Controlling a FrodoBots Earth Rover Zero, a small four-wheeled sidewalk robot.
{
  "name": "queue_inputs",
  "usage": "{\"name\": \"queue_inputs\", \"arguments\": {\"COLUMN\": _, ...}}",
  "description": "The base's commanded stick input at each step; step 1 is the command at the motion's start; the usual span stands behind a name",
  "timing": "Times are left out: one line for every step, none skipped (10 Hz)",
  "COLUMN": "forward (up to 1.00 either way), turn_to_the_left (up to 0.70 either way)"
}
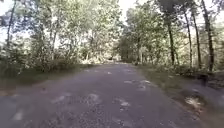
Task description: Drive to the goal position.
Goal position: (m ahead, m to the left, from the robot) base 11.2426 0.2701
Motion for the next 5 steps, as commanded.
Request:
{"name": "queue_inputs", "arguments": {"forward": 0.45, "turn_to_the_left": -0.27}}
{"name": "queue_inputs", "arguments": {"forward": 0.45, "turn_to_the_left": -0.27}}
{"name": "queue_inputs", "arguments": {"forward": 0.45, "turn_to_the_left": -0.27}}
{"name": "queue_inputs", "arguments": {"forward": 0.45, "turn_to_the_left": -0.1}}
{"name": "queue_inputs", "arguments": {"forward": 0.45, "turn_to_the_left": 0.0}}
